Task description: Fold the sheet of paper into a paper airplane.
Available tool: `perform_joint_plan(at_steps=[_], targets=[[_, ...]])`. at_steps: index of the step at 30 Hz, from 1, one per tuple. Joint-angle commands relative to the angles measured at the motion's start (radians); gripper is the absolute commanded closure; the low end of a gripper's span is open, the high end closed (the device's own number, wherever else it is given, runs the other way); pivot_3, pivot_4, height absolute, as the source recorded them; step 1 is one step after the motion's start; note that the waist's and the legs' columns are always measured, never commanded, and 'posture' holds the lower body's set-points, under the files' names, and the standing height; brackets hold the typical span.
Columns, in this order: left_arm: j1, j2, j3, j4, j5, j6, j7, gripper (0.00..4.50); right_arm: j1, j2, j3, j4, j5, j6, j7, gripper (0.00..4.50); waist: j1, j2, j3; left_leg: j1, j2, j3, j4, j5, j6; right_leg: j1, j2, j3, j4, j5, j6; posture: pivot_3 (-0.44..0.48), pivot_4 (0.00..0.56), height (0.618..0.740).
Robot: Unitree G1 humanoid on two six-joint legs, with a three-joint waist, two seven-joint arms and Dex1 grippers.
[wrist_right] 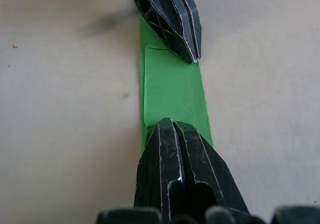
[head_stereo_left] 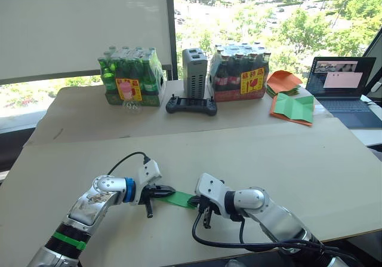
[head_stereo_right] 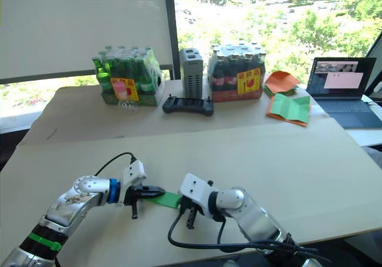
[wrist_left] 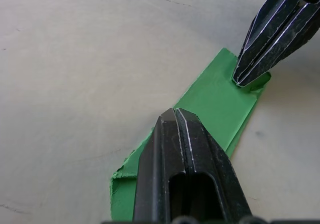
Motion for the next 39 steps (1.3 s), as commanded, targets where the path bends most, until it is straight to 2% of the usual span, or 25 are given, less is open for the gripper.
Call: perform_joint_plan(at_steps=[1, 16, 32, 39], targets=[[0.04, 0.038, -0.002, 0.086, 0.059, 0.016, 0.019, 4.5, 0.029, -0.024, 0.028, 0.032, -0.012, 0.065, 0.004, 4.49, -0.001, 0.0, 0.0, 0.0, 0.0, 0.0, 0.0, 0.0, 0.0, 0.0, 0.0, 0.0, 0.0, 0.0, 0.0, 0.0, 0.15, 0.735], [0.115, 0.1, 0.058, 0.116, 0.058, -0.026, 0.003, 4.5, 0.023, -0.015, 0.033, 0.029, -0.01, 0.084, 0.002, 4.49, -0.015, 0.003, -0.004, 0.01, 0.002, 0.002, -0.012, 0.001, -0.001, 0.002, 0.001, 0.001, -0.001, 0.0, -0.001, 0.0, 0.15, 0.735], [0.158, 0.11, 0.098, 0.136, 0.063, -0.05, 0.004, 4.5, -0.002, 0.016, 0.054, 0.035, -0.009, 0.105, -0.005, 4.49, -0.026, 0.006, -0.006, 0.011, 0.003, 0.002, -0.015, 0.001, -0.001, 0.002, 0.001, 0.001, -0.002, -0.001, -0.001, 0.0, 0.15, 0.735], [0.153, 0.105, 0.156, 0.098, 0.024, -0.039, 0.017, 4.5, -0.011, 0.024, 0.045, 0.028, -0.004, 0.085, -0.004, 4.49, -0.028, 0.006, -0.006, 0.012, 0.003, 0.002, -0.016, 0.0, -0.002, 0.0, 0.001, 0.001, -0.002, -0.001, -0.001, 0.0, 0.15, 0.735]])
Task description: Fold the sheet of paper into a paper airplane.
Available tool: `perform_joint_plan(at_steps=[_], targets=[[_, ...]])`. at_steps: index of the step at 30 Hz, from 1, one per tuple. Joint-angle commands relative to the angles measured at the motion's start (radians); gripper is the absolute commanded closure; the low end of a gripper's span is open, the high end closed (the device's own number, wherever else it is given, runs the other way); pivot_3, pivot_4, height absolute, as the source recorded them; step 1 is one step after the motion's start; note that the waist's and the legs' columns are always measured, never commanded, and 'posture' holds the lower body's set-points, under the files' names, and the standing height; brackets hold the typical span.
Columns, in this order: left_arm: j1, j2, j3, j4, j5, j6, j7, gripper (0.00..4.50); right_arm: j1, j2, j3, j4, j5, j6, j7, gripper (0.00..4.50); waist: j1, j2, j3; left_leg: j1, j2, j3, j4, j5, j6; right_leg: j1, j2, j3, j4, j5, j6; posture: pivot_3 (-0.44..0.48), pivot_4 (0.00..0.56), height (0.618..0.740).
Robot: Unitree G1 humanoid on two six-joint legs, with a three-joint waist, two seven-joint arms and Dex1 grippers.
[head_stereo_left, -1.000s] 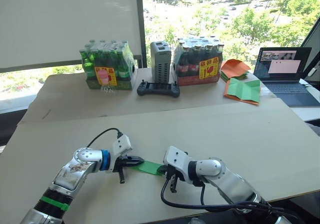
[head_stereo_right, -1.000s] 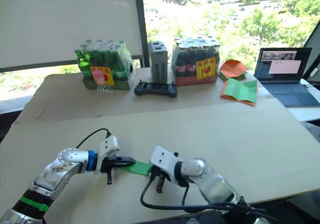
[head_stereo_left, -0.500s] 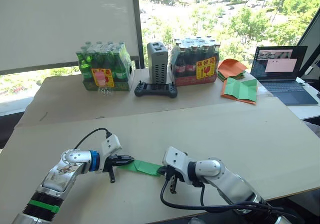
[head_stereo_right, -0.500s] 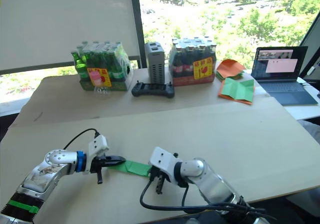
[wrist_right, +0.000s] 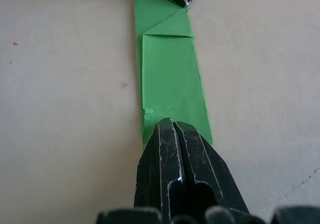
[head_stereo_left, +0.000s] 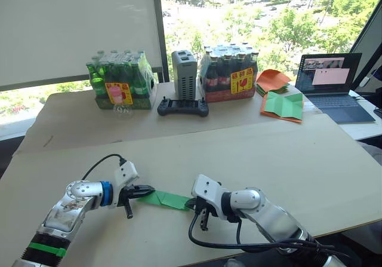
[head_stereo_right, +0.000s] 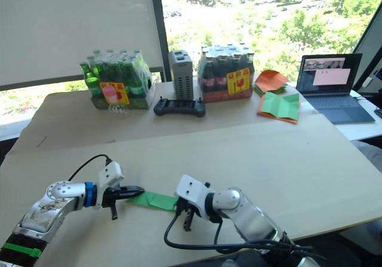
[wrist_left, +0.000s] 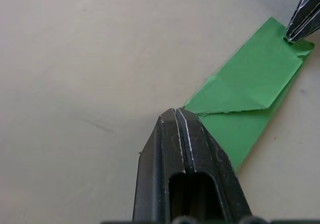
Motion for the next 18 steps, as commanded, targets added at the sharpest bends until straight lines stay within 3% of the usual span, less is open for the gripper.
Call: perform_joint_plan(at_steps=[1, 7, 10, 14, 15, 18], targets=[[0.031, 0.013, 0.028, 0.019, 0.006, 0.057, 0.028, 4.5, 0.007, 0.006, 0.009, 0.028, -0.001, 0.022, -0.004, 4.49, -0.001, 0.0, 0.0, 0.0, 0.0, 0.0, 0.0, 0.0, 0.0, 0.0, 0.0, 0.0, 0.0, 0.0, 0.0, 0.0, 0.15, 0.735], [0.067, 0.036, 0.175, -0.147, -0.157, 0.186, 0.014, 4.5, 0.02, 0.021, -0.063, -0.084, 0.043, -0.082, 0.013, 4.49, 0.001, -0.006, 0.006, -0.006, 0.0, 0.0, 0.0, 0.0, 0.0, -0.007, 0.001, 0.0, 0.001, 0.0, 0.0, 0.0, 0.15, 0.735], [0.122, 0.062, 0.223, -0.208, -0.205, 0.209, -0.011, 4.5, 0.039, 0.012, -0.104, -0.135, 0.063, -0.134, 0.017, 4.49, 0.0, -0.008, 0.008, -0.018, -0.001, 0.0, 0.004, 0.0, -0.001, -0.02, 0.0, 0.0, 0.003, 0.001, -0.001, 0.0, 0.15, 0.735], [0.189, 0.077, 0.286, -0.271, -0.259, 0.222, -0.025, 4.5, 0.073, -0.011, -0.161, -0.186, 0.082, -0.198, 0.023, 4.49, 0.003, -0.008, 0.009, -0.02, -0.003, -0.001, 0.003, -0.001, 0.0, -0.023, -0.002, -0.001, 0.001, 0.001, -0.001, 0.0, 0.15, 0.735], [0.204, 0.076, 0.308, -0.289, -0.276, 0.235, -0.021, 4.5, 0.079, -0.022, -0.176, -0.192, 0.077, -0.222, 0.021, 4.21, 0.004, -0.009, 0.009, -0.02, -0.003, -0.001, 0.003, -0.001, 0.0, -0.022, -0.002, -0.001, 0.0, 0.001, -0.001, 0.0, 0.15, 0.735], [0.27, 0.09, 0.356, -0.349, -0.316, 0.267, -0.027, 3.67, 0.106, -0.047, -0.219, -0.218, 0.118, -0.238, 0.047, 3.21, 0.004, -0.01, 0.011, -0.02, -0.003, -0.001, 0.003, -0.001, 0.0, -0.021, -0.002, -0.002, 0.0, 0.001, -0.001, 0.0, 0.15, 0.735]])
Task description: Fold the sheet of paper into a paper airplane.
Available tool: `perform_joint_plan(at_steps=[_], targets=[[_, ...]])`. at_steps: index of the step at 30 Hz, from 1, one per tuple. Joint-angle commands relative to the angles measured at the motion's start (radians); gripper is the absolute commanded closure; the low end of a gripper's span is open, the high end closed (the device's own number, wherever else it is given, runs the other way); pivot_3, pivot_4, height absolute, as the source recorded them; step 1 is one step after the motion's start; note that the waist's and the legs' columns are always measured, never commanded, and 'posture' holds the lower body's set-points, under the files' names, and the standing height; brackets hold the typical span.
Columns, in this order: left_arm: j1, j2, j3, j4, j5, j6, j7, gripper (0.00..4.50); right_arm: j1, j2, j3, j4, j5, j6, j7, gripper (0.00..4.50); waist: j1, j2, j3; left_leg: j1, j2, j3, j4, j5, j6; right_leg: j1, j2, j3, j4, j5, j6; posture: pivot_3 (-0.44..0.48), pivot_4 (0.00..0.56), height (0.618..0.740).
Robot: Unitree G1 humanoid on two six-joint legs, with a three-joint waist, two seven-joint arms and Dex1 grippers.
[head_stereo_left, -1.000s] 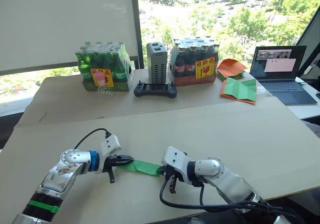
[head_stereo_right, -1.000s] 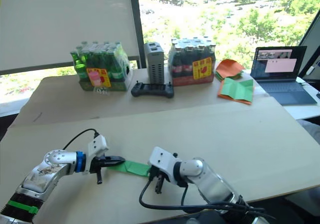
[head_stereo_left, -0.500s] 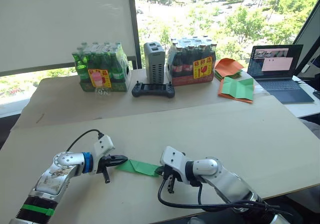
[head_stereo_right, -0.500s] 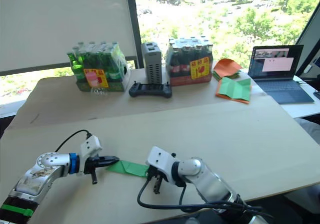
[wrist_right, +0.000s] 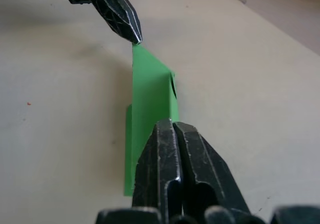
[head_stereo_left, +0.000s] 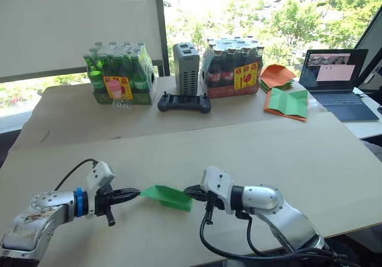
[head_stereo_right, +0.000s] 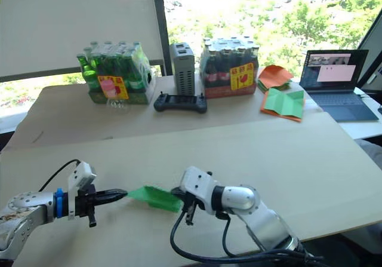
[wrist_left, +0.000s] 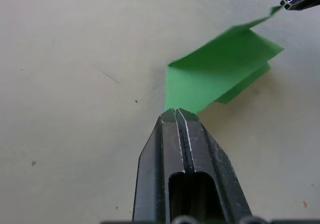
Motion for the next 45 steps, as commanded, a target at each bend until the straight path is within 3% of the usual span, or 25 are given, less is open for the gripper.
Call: perform_joint_plan(at_steps=[1, 9, 11, 24, 33, 45], targets=[[0.046, 0.024, 0.06, -0.078, -0.057, 0.032, -0.011, 3.33, 0.022, -0.02, -0.047, -0.064, 0.048, -0.042, 0.031, 2.87, 0.0, 0.0, 0.001, 0.0, 0.0, 0.0, 0.0, 0.0, 0.0, 0.0, 0.0, 0.0, 0.0, 0.0, 0.0, 0.0, 0.15, 0.735], [0.107, 0.01, 0.079, -0.143, -0.089, 0.057, 0.032, 0.65, 0.062, -0.037, -0.002, -0.057, 0.063, -0.12, 0.085, 0.16, 0.002, -0.002, 0.004, 0.001, 0.001, 0.0, 0.001, 0.0, 0.0, 0.002, 0.0, 0.0, 0.0, 0.0, 0.0, 0.0, 0.15, 0.735], [0.11, 0.008, 0.074, -0.156, -0.091, 0.061, 0.044, 0.01, 0.051, -0.032, 0.022, -0.027, 0.036, -0.13, 0.081, 0.0, 0.001, -0.003, 0.004, 0.001, 0.001, 0.0, 0.001, 0.0, 0.0, 0.002, 0.0, 0.0, 0.0, 0.0, 0.0, 0.0, 0.15, 0.735], [0.125, -0.024, 0.052, -0.236, -0.128, 0.09, 0.122, 0.01, -0.03, 0.058, 0.05, 0.176, -0.028, -0.172, 0.034, 0.0, 0.002, -0.003, 0.004, 0.001, 0.0, 0.0, 0.001, 0.0, 0.0, 0.002, 0.0, 0.0, 0.0, 0.0, -0.001, 0.0, 0.15, 0.735], [0.119, -0.037, 0.048, -0.251, -0.141, 0.095, 0.15, 0.01, -0.079, 0.1, 0.026, 0.227, -0.01, -0.162, 0.036, 0.0, 0.001, -0.003, 0.004, 0.001, 0.001, 0.0, 0.001, 0.0, 0.0, 0.002, 0.0, 0.0, 0.001, 0.0, -0.001, 0.0, 0.15, 0.735], [0.114, -0.048, 0.032, -0.25, -0.152, 0.092, 0.178, 0.01, -0.174, 0.1, -0.011, 0.372, -0.074, -0.243, 0.022, 0.0, 0.0, -0.003, 0.004, 0.001, 0.0, 0.0, 0.002, 0.0, 0.0, 0.002, 0.0, 0.0, 0.001, 0.001, -0.001, 0.0, 0.15, 0.735]])
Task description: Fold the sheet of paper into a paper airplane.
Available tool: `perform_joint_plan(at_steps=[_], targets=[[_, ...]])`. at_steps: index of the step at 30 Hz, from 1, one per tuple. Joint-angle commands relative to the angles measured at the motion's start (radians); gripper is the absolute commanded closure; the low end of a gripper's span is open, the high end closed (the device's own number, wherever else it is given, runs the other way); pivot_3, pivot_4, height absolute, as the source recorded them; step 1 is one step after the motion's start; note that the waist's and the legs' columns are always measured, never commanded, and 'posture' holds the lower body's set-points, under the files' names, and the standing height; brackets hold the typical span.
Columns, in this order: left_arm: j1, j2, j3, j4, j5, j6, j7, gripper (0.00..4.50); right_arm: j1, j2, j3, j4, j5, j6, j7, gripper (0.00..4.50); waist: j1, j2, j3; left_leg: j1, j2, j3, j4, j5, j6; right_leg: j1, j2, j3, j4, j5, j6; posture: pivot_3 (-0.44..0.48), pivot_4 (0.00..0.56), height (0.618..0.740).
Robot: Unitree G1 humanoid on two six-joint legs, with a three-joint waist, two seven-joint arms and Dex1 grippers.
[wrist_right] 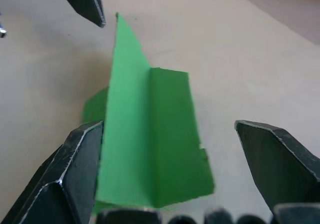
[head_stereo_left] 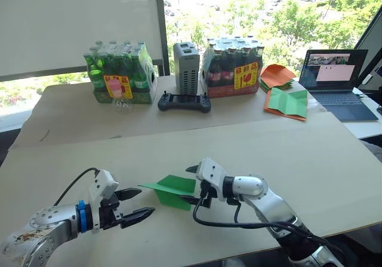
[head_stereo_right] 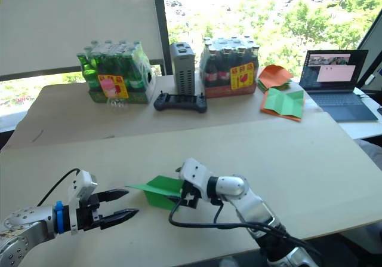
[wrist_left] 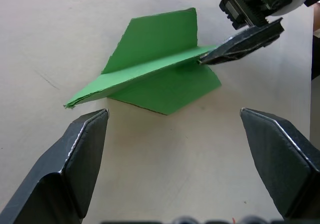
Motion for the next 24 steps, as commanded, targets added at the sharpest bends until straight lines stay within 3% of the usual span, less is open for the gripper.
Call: perform_joint_plan(at_steps=[1, 9, 18, 21, 24], targets=[[-0.007, -0.006, -0.002, -0.027, -0.012, -0.005, 0.008, 0.01, -0.014, 0.0, -0.021, -0.014, -0.008, -0.043, 0.0, 0.0, 0.0, 0.0, 0.0, 0.0, 0.0, 0.0, 0.0, 0.0, 0.0, 0.0, 0.0, 0.0, 0.0, 0.0, 0.0, 0.0, 0.15, 0.735], [-0.008, -0.01, -0.013, -0.022, -0.012, -0.01, 0.012, 0.01, 0.027, 0.009, 0.001, -0.101, 0.009, -0.016, 0.029, 0.0, 0.0, 0.0, 0.0, 0.0, 0.0, 0.0, 0.0, 0.0, 0.0, 0.0, 0.0, 0.0, 0.0, 0.0, 0.0, 0.0, 0.15, 0.735], [0.009, -0.018, -0.005, -0.037, -0.025, -0.007, 0.019, 0.01, 0.041, 0.021, 0.014, -0.046, -0.015, -0.021, 0.031, 0.0, -0.001, 0.0, 0.0, 0.0, 0.0, 0.0, 0.0, 0.0, 0.0, 0.0, 0.0, 0.0, 0.0, 0.0, 0.0, 0.0, 0.15, 0.735], [0.01, -0.02, -0.01, -0.038, -0.021, -0.009, 0.022, 0.0, 0.041, 0.024, 0.012, -0.037, -0.014, -0.024, 0.033, 0.76, -0.001, 0.0, 0.0, 0.0, 0.0, 0.0, 0.0, 0.0, 0.0, 0.0, 0.0, 0.0, 0.0, 0.0, 0.0, 0.0, 0.15, 0.735], [0.007, -0.021, -0.012, -0.036, -0.02, -0.007, 0.025, 0.0, 0.043, 0.025, 0.017, -0.042, -0.016, -0.024, 0.037, 1.85, -0.001, 0.0, 0.0, 0.0, 0.0, 0.0, 0.0, 0.0, 0.0, 0.0, 0.0, 0.0, 0.0, 0.0, 0.0, 0.0, 0.15, 0.735]])
